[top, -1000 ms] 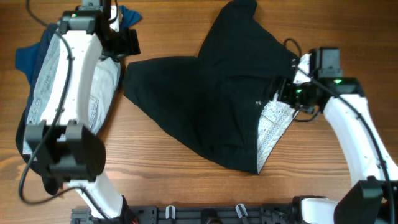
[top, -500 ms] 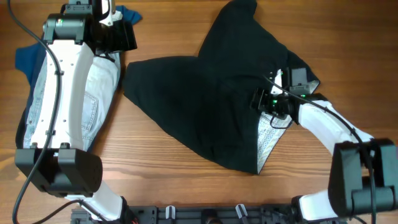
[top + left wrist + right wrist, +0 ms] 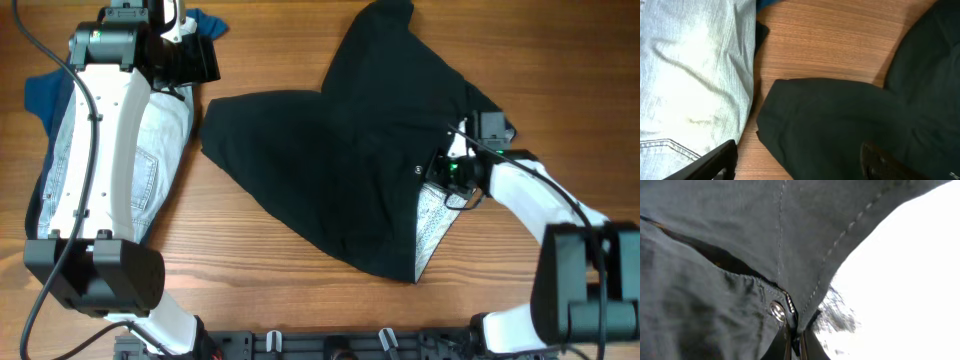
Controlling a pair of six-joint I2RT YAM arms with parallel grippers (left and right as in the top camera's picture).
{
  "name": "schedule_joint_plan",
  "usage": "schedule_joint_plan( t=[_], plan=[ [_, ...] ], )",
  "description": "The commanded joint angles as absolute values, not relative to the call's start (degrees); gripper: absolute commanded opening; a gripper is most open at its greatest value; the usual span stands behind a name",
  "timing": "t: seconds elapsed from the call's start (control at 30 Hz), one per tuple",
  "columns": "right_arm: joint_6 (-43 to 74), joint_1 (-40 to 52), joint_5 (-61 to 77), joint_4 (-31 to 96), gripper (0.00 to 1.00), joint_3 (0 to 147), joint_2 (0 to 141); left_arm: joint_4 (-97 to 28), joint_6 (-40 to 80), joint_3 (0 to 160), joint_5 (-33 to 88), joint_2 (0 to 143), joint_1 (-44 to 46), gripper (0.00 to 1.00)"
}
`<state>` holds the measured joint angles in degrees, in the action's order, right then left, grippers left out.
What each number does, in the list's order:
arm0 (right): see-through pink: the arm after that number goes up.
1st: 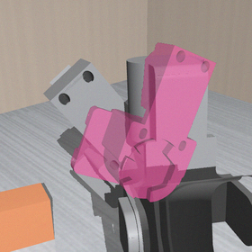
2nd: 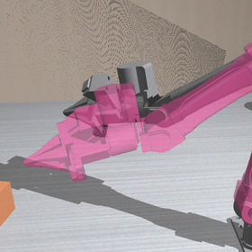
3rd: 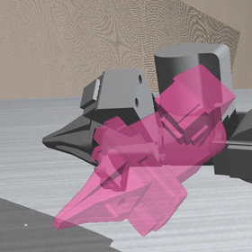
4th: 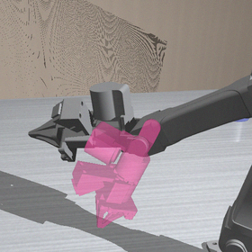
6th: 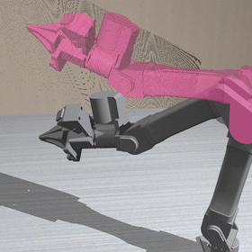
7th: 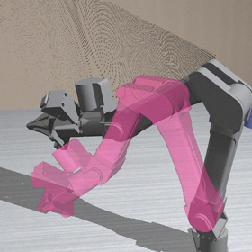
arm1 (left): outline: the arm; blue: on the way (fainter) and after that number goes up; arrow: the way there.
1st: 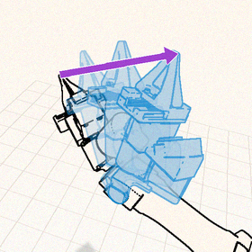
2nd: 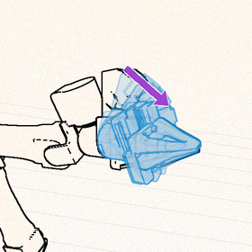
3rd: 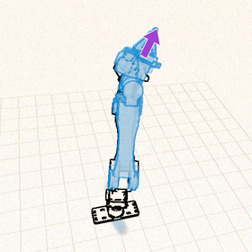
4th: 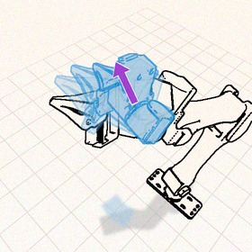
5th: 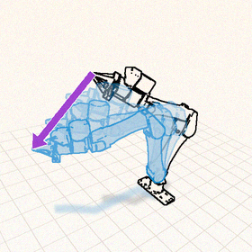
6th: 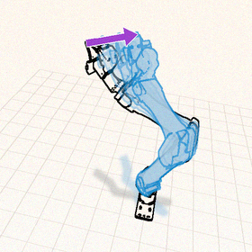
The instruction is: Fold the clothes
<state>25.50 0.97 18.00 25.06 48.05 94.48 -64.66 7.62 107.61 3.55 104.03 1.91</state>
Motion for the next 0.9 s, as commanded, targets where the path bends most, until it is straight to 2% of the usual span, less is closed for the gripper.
schedule_joint_plan(
  t=[0.0,0.17,0.3,0.67,0.7,0.73,0.8,0.83,0.87],
  plan=[
    [25.3,-1.76,17.56,29.63,0.04,48.69,85.03,-64.75,7.68,107.79,4.45,103.98,2.13,0.78],
    [28.38,-5.41,10.94,40.36,0.04,48.69,75.64,-65.25,7.68,107.79,4.43,103.98,2.11,0.78],
    [29.95,-8.64,4.12,47.42,0.04,48.4,75.7,-65.39,7.68,107.79,4.43,103.98,2.13,0.78],
    [33.17,-17.34,2.96,43.68,0.05,41.19,88.29,-66.87,6.17,107.79,4.38,103.98,2.11,0.78],
    [33.39,-17.34,3.01,43.27,0.08,41.19,89.54,-66.87,6.17,107.79,4.4,103.98,2.11,0.78],
    [33.58,-17.34,3.44,43.07,0.23,41.21,90.19,-66.87,6.17,107.79,4.4,103.98,2.11,0.78],
    [32.97,-17.34,4.49,43.18,0.71,41.54,90.11,-66.87,6.17,107.79,4.4,103.98,2.11,0.78],
    [32.95,-17.34,4.64,43.94,0.8,42.22,90.02,-66.87,6.17,107.79,4.4,103.98,2.11,0.78],
    [32.91,-17.34,4.51,44.77,0.85,43.13,89.97,-66.85,6.17,107.79,4.4,103.98,2.11,0.78]
  ],
)
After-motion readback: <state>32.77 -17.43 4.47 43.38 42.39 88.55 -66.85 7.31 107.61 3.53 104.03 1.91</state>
